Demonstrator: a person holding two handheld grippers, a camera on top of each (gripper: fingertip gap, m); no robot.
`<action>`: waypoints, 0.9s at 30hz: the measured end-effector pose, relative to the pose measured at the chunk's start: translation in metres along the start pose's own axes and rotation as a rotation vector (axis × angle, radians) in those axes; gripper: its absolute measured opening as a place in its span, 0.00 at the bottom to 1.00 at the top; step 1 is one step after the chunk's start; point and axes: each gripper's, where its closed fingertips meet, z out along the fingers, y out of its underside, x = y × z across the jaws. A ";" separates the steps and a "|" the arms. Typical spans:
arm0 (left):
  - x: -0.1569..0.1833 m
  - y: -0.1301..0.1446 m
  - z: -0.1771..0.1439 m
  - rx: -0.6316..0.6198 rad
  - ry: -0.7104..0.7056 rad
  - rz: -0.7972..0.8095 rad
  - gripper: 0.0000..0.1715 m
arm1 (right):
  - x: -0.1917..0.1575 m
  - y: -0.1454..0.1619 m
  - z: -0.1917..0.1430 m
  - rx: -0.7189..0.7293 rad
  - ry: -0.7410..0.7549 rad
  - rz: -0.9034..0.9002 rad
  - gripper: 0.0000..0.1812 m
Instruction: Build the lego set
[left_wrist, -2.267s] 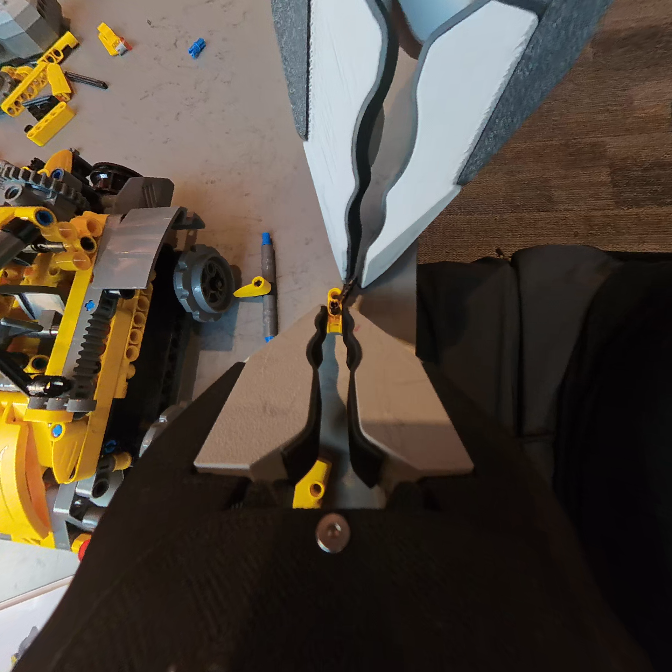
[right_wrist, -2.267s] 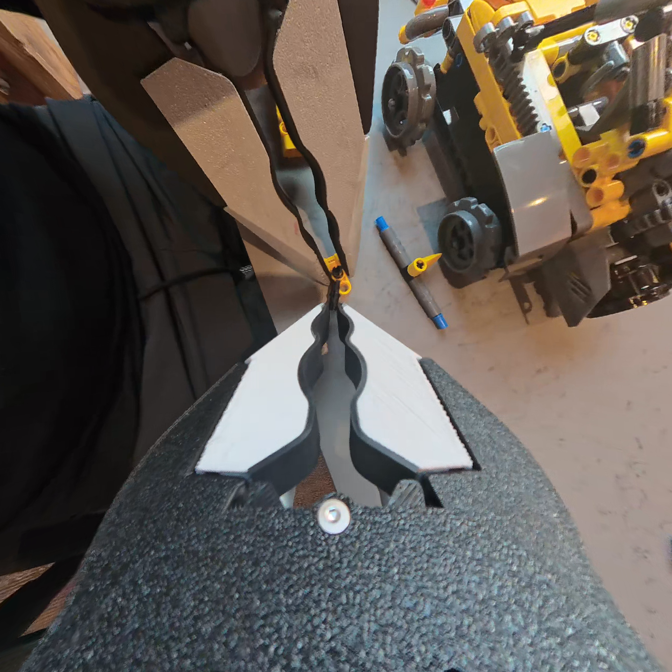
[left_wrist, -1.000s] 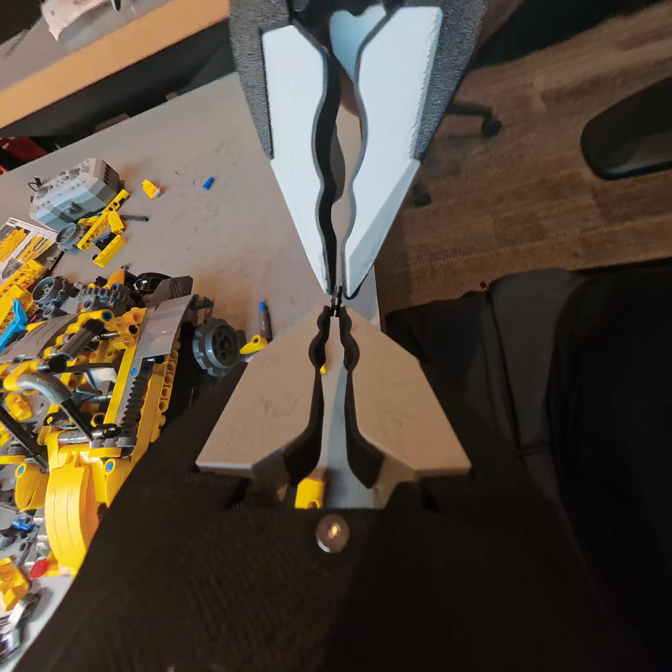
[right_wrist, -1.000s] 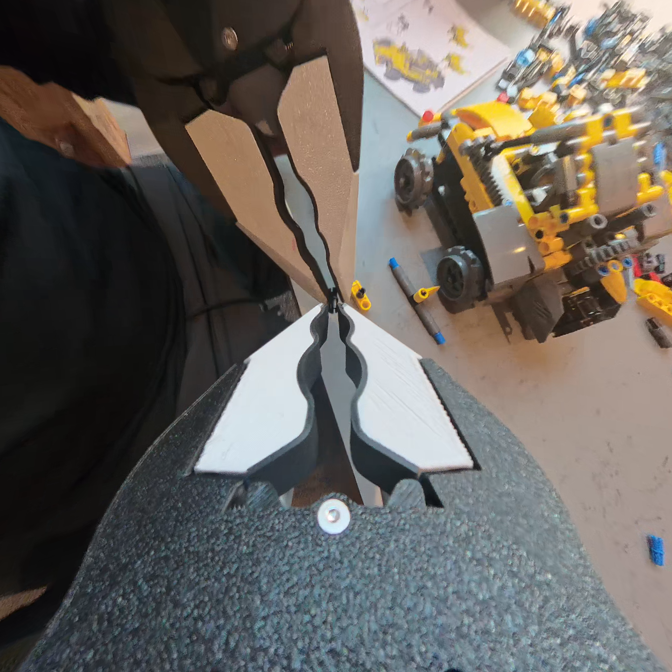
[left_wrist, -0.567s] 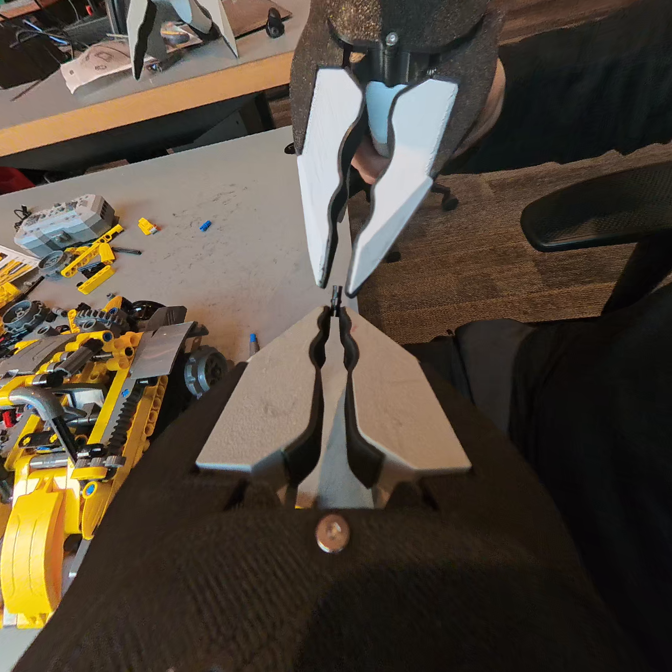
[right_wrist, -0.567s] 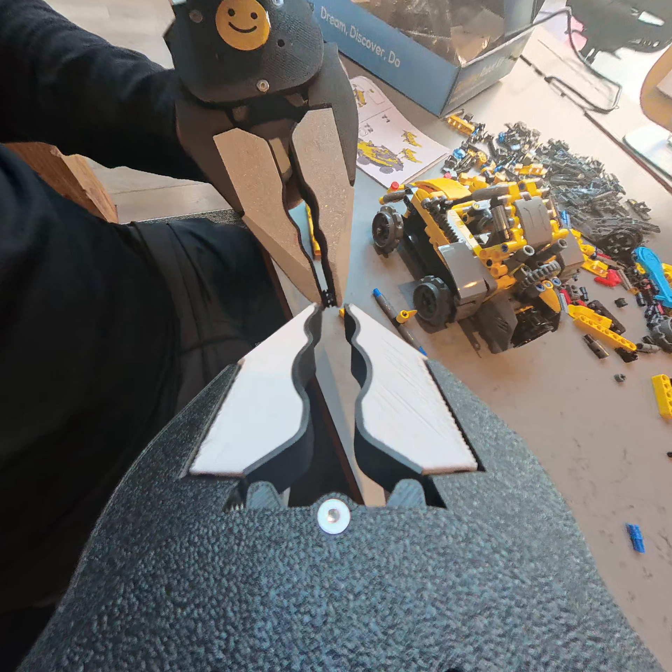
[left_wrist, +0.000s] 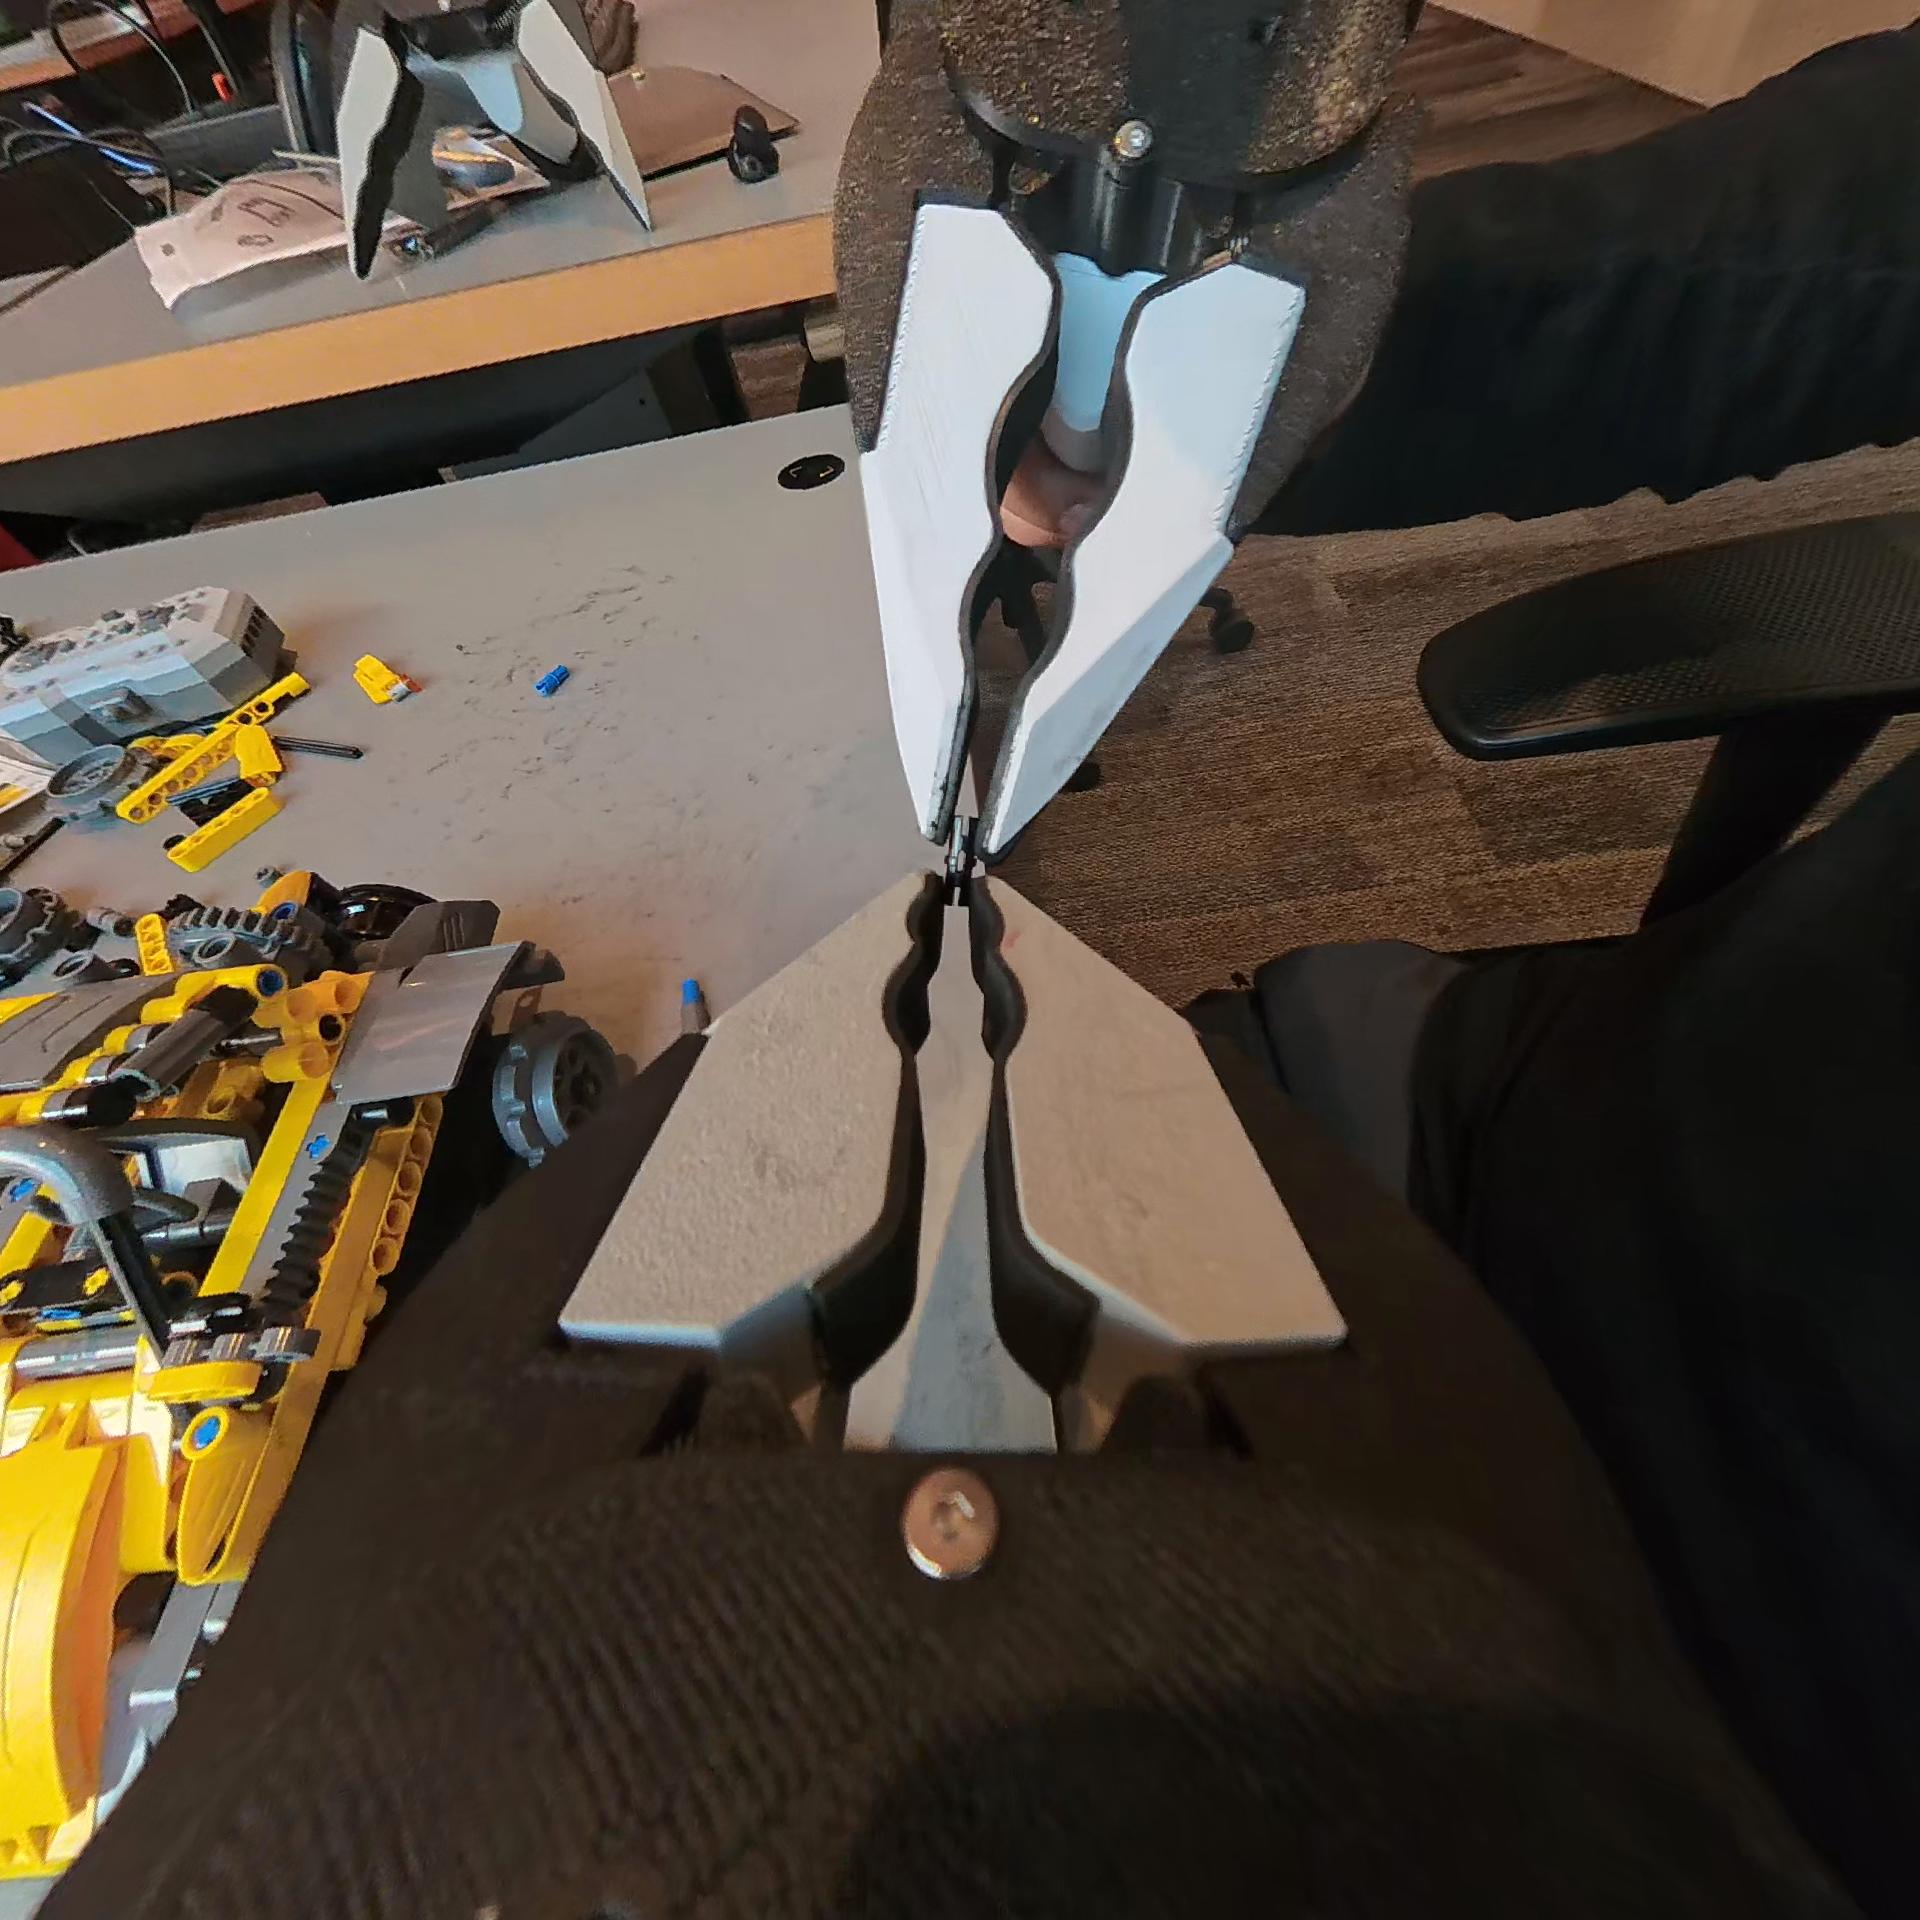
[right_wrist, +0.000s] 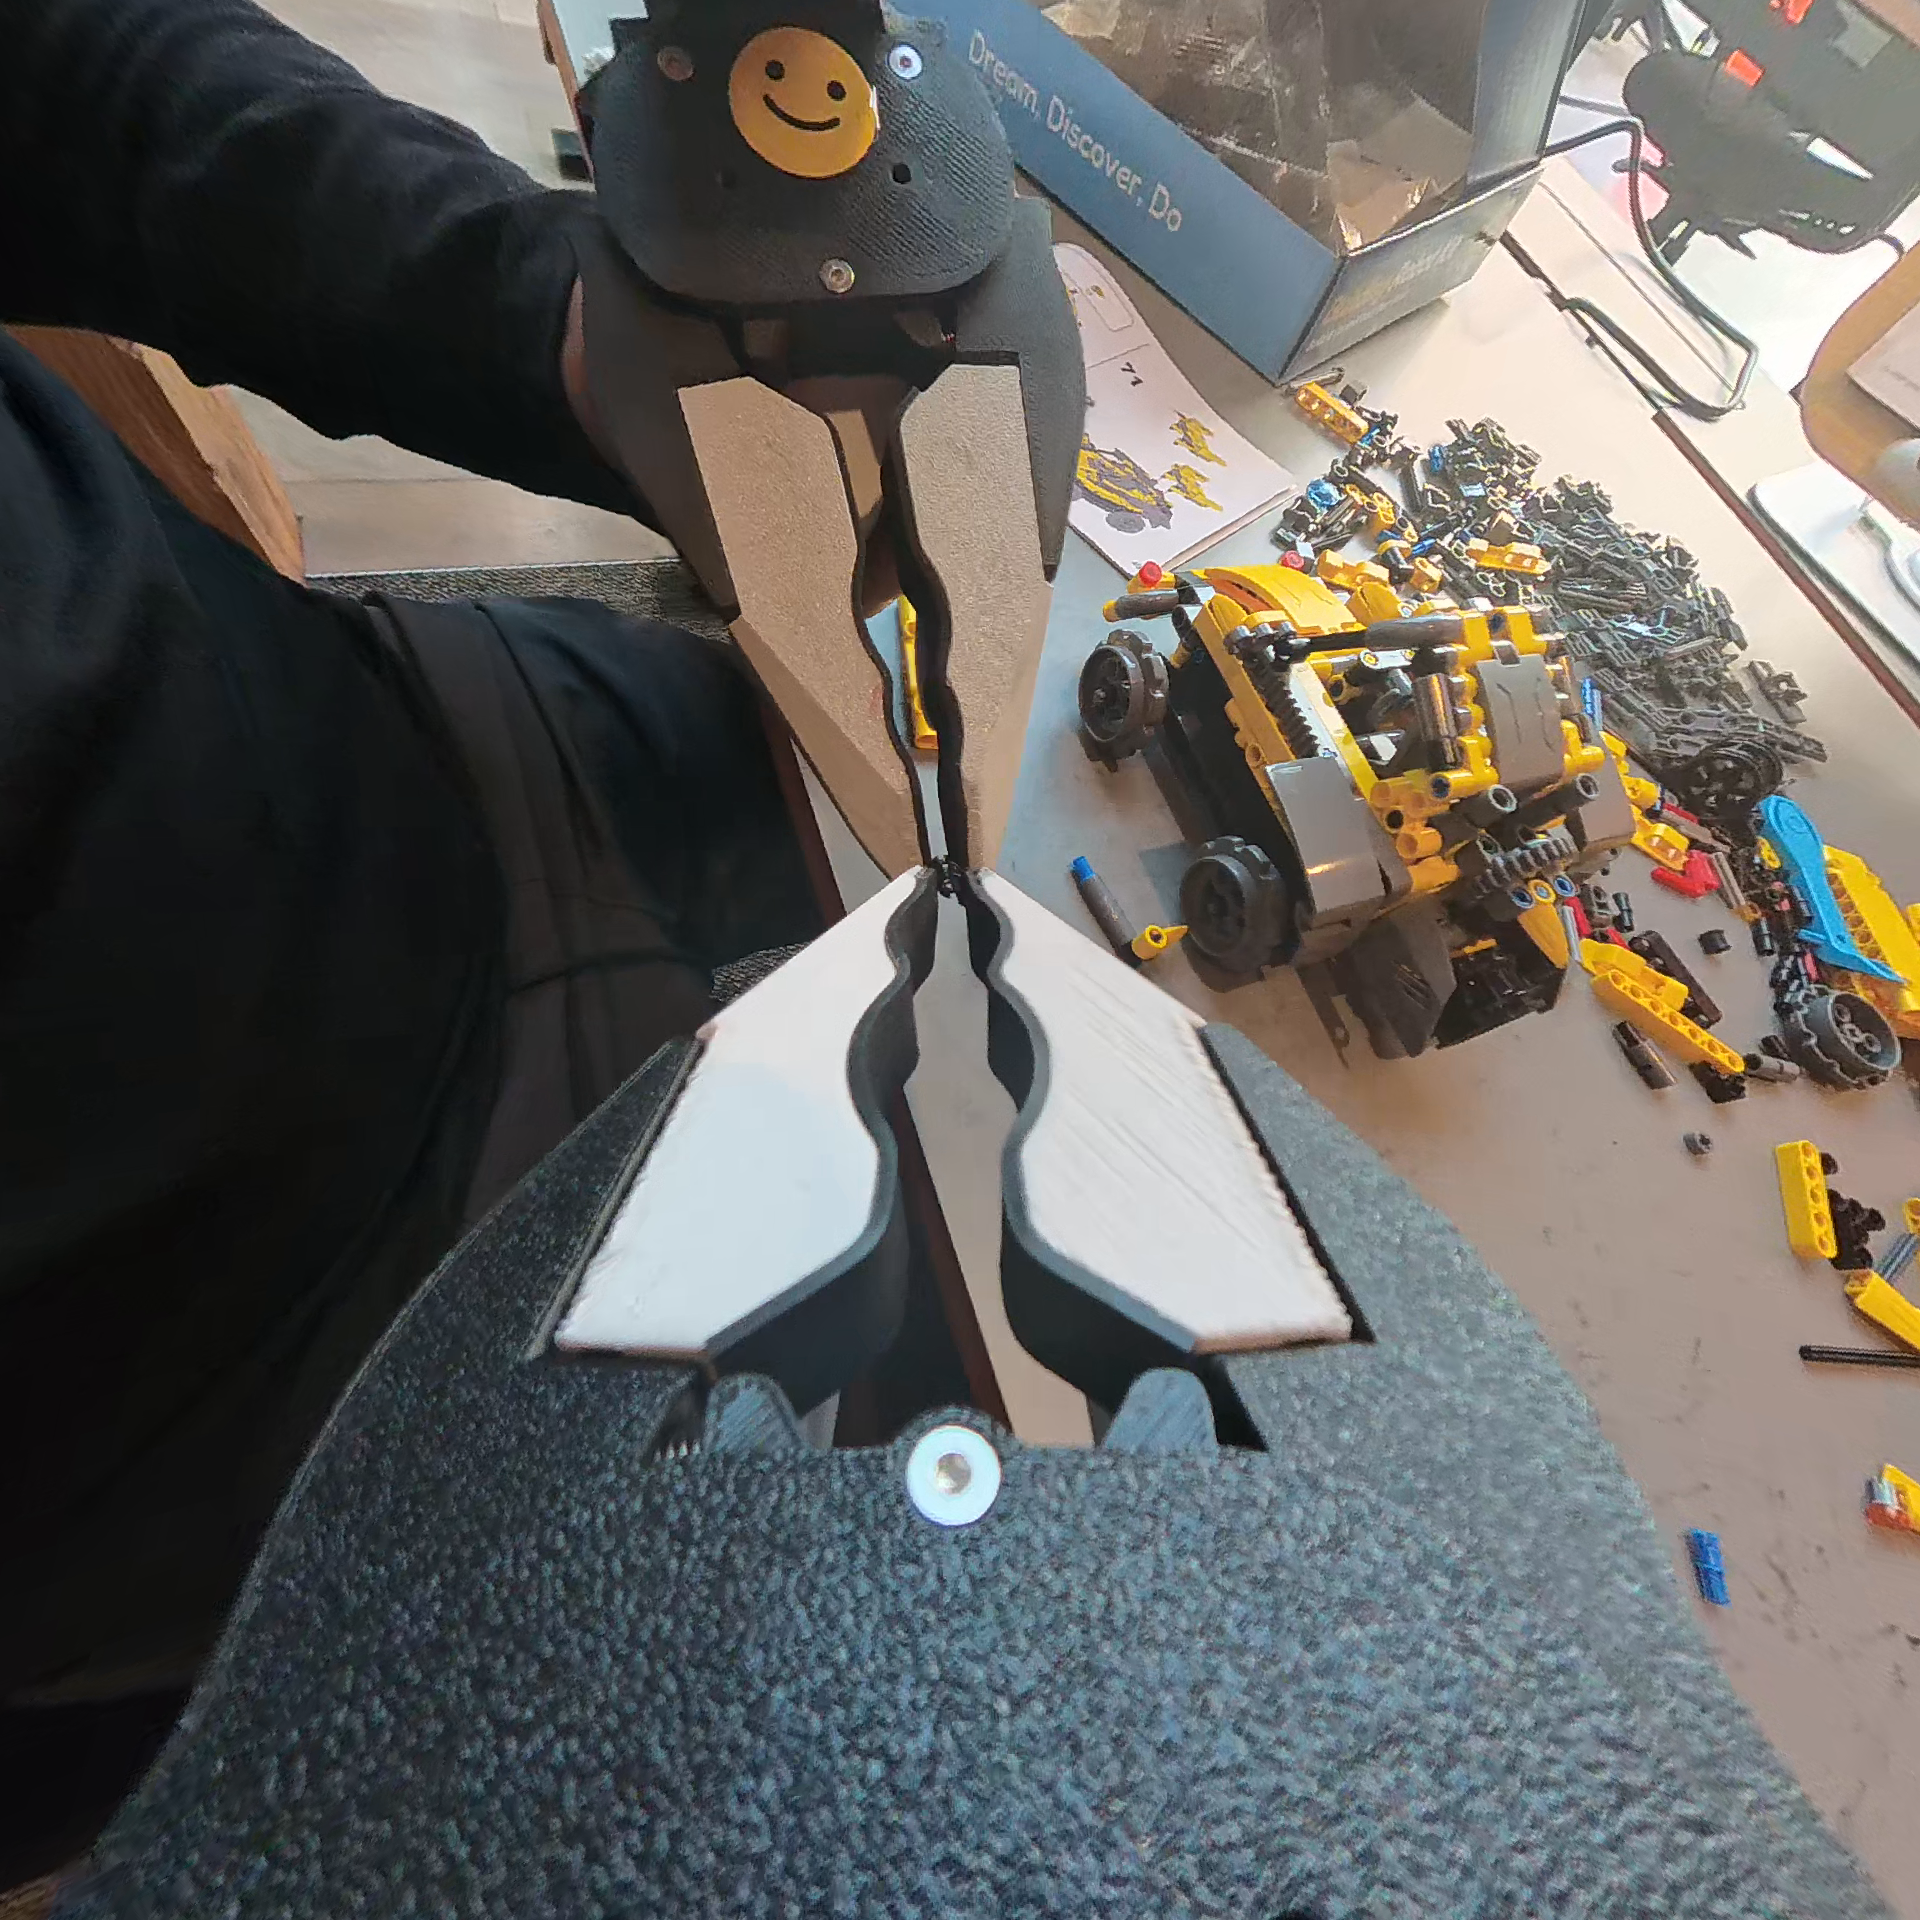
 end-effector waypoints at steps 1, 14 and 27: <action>0.000 0.000 0.000 -0.001 0.002 -0.002 0.01 | 0.000 0.000 0.000 -0.001 0.003 -0.007 0.03; -0.023 0.029 0.000 -0.117 -0.033 -0.141 0.12 | 0.015 0.022 0.012 -0.086 0.009 0.129 0.02; -0.034 0.076 0.007 -0.391 -0.106 -0.123 0.07 | 0.022 0.048 0.044 -0.316 -0.121 0.101 0.02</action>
